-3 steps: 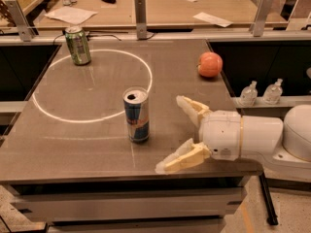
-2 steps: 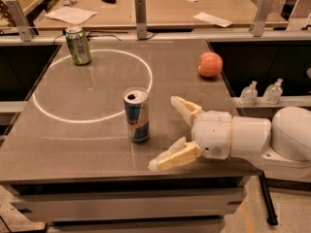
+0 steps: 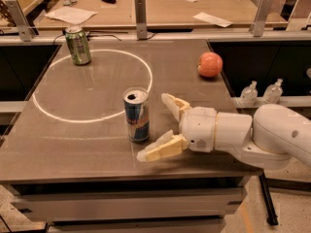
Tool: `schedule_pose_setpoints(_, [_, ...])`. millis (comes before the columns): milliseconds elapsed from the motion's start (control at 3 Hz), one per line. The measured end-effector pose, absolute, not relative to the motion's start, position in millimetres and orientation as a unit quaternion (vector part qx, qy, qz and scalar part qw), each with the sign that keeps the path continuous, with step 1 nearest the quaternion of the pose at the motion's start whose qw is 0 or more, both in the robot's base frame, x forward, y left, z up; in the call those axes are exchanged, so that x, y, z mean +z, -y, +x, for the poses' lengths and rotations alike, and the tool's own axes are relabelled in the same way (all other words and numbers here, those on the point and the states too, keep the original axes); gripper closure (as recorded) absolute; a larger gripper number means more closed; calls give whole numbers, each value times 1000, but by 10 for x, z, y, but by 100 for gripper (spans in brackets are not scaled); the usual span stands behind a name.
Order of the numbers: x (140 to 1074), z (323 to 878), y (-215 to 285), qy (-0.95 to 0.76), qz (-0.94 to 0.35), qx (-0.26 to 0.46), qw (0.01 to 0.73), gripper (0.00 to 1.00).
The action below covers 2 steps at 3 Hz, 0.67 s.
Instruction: Knock redbull can over
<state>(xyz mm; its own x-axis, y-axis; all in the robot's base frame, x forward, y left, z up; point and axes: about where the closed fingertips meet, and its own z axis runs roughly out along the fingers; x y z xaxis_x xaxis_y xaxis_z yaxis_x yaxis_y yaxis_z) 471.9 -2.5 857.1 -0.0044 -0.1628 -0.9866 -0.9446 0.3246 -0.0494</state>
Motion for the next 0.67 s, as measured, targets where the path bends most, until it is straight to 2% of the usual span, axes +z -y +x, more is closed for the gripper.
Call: schedule_pose_setpoints(667, [8653,4876,-209,-608,-453,375,534,0])
